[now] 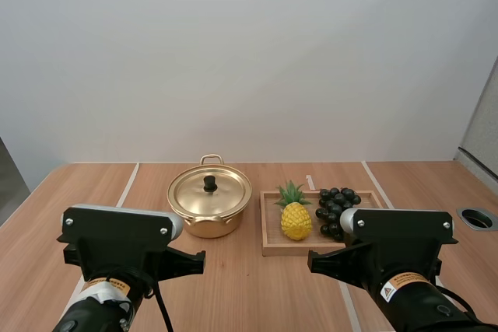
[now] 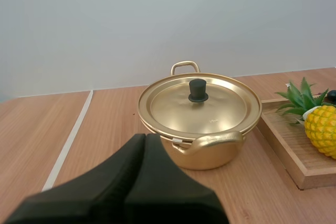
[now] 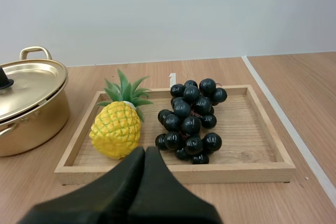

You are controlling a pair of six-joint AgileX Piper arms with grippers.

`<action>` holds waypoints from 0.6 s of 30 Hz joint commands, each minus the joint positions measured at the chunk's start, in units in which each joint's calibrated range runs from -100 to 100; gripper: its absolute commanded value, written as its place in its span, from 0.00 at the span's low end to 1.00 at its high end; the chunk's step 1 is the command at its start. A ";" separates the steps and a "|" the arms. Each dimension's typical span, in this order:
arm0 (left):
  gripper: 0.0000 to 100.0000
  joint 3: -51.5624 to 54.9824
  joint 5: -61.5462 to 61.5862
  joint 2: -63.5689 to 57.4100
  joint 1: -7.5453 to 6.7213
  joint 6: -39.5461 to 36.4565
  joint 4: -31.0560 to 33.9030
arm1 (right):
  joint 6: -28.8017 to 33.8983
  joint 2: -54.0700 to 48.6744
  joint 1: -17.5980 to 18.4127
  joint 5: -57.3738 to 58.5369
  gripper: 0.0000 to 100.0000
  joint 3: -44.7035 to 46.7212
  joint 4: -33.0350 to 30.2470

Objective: Open the pot, put the pineapple inside, and close it

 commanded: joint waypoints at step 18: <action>0.00 0.00 -1.34 -0.35 -0.18 -0.99 -0.76 | -0.15 -0.01 -0.14 -0.53 0.00 0.00 3.39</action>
